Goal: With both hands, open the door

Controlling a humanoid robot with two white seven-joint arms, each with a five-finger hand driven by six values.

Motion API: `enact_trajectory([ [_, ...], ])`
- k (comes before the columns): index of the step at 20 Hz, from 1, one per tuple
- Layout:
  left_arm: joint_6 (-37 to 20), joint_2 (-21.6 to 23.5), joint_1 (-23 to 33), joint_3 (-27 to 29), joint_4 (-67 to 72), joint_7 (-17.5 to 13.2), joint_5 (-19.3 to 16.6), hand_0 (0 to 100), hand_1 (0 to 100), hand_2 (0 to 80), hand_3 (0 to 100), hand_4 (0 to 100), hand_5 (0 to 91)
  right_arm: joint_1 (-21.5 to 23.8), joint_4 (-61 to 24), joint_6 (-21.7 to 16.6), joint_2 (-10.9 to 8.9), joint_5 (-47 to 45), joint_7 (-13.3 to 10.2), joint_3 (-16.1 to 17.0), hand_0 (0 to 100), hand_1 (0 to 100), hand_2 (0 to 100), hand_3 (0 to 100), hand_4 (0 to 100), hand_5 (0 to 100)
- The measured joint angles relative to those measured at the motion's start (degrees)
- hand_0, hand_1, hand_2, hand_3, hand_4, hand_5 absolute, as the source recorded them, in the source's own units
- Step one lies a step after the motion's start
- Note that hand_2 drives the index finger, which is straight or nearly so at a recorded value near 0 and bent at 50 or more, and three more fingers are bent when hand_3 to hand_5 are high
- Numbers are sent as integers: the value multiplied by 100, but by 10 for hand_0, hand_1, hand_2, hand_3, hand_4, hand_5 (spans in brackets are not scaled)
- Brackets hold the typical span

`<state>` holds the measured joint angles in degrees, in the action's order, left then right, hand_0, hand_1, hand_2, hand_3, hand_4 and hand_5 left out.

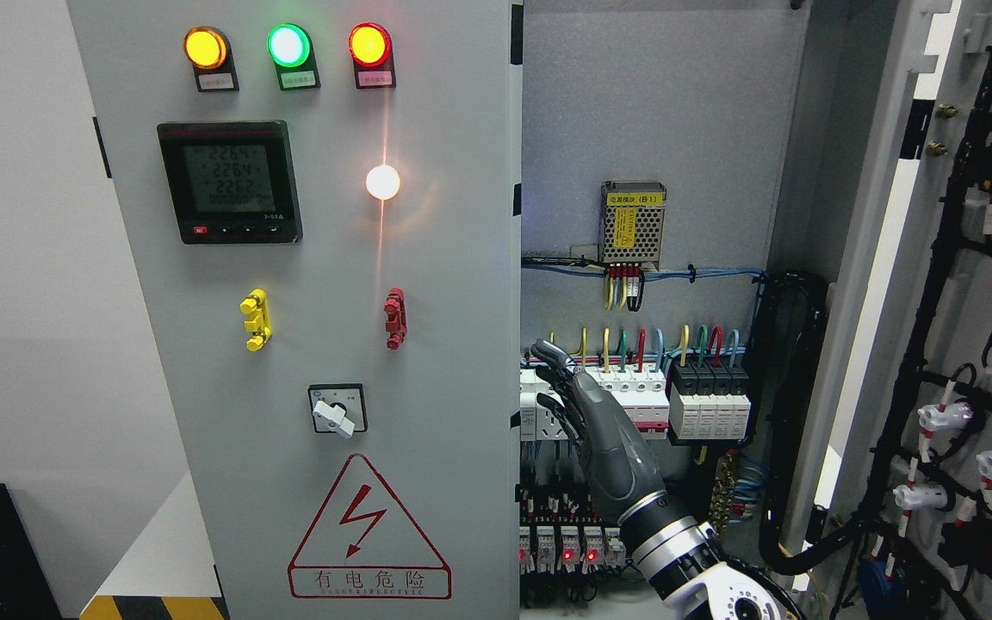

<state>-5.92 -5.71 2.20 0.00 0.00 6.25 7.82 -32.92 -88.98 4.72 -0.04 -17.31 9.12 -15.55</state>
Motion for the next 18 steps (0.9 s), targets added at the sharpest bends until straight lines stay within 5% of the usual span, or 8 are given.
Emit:
enact_trajectory([
  [18, 0, 0, 0, 0, 0, 0, 0, 0, 0, 0, 0, 0, 0, -327, 293, 438, -184, -585, 251, 28, 191, 0, 0, 0, 0, 0],
])
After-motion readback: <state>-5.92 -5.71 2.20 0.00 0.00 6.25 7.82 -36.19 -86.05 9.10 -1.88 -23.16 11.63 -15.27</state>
